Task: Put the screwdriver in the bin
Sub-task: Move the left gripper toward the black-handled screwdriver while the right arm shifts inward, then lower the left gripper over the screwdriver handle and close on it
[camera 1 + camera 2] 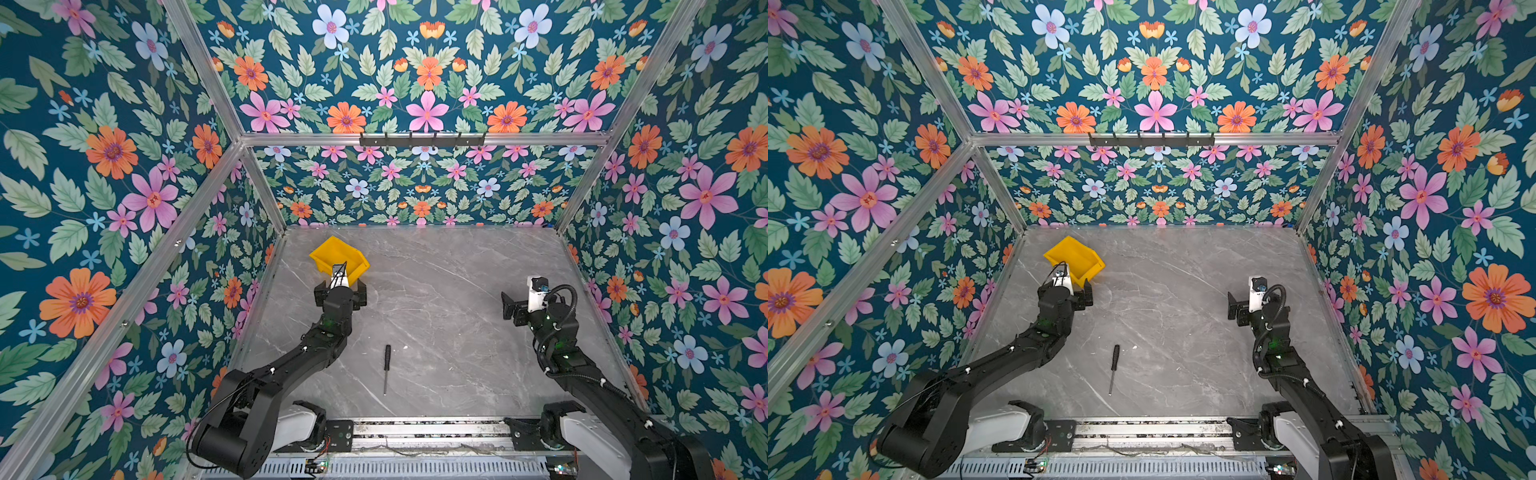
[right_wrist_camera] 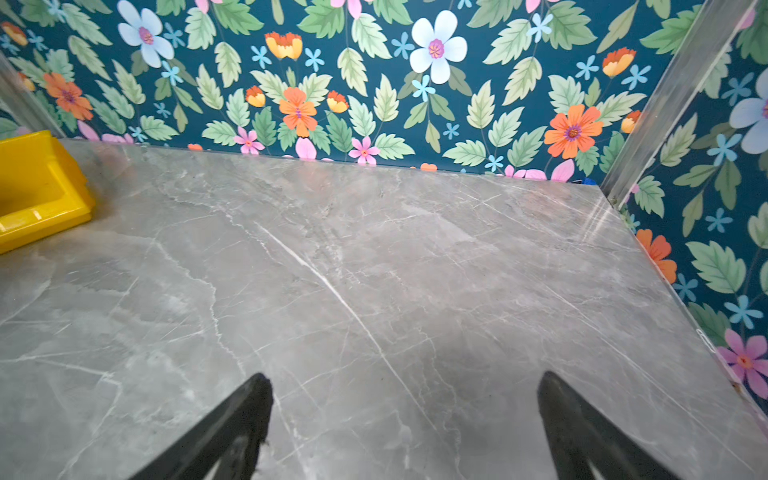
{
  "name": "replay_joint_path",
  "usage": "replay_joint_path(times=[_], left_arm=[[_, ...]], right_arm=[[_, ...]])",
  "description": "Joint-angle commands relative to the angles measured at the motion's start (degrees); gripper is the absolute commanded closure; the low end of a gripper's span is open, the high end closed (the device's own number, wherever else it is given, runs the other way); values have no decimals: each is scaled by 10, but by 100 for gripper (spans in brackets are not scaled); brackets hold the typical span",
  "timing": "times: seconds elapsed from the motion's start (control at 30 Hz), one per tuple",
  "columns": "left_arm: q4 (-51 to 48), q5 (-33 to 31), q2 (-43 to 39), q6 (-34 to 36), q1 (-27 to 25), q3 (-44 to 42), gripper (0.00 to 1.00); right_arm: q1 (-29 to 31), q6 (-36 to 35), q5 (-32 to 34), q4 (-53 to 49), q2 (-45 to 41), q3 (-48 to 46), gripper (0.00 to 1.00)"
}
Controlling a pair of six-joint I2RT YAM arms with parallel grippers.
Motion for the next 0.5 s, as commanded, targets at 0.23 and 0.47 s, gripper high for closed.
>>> replay_joint_path(times=[0.23,0.47], left_arm=[[-272,-19,-46,-120,-84,65,0],[-382,-15,-65,-190,-130,99,0]], right_arm=[[59,-10,-22,-143,-95,3,1],[144,-64,-26,-266,-112,52,1]])
